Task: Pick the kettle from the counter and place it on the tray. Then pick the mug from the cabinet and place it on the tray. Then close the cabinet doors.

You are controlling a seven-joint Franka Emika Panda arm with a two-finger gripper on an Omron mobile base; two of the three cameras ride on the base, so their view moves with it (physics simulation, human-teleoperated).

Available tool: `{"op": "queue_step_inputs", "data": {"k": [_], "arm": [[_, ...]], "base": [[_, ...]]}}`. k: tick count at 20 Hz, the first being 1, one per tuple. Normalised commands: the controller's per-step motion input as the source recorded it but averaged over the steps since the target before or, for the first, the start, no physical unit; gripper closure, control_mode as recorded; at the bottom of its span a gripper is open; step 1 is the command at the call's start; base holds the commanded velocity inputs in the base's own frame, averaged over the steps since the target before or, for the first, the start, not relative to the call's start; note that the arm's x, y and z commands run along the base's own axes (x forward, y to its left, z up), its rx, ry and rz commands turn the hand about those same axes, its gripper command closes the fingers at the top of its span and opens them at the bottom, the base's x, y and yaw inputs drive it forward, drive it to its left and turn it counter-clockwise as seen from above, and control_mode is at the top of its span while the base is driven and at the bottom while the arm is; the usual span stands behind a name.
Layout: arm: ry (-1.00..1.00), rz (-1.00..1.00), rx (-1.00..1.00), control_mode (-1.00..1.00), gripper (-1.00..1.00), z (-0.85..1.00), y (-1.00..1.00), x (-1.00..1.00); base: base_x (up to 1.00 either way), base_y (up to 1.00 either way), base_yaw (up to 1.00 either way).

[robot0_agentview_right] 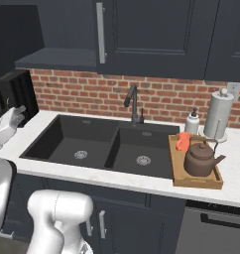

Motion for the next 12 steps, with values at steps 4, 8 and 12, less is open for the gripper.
{"op": "queue_step_inputs", "data": {"k": [4,8,12], "arm": [[0.03,-0.22,-0.27,-1.0,-1.0,-0.18,0.76,0.0],[0.04,-0.22,-0.23,-1.0,-1.0,0.0,0.8,0.0],[0.09,-0.2,-0.2,-1.0,-1.0,0.12,0.83,0.0]], "base": [[0.0,0.0,0.0],[0.0,0.0,0.0],[0.0,0.0,0.0]]}}
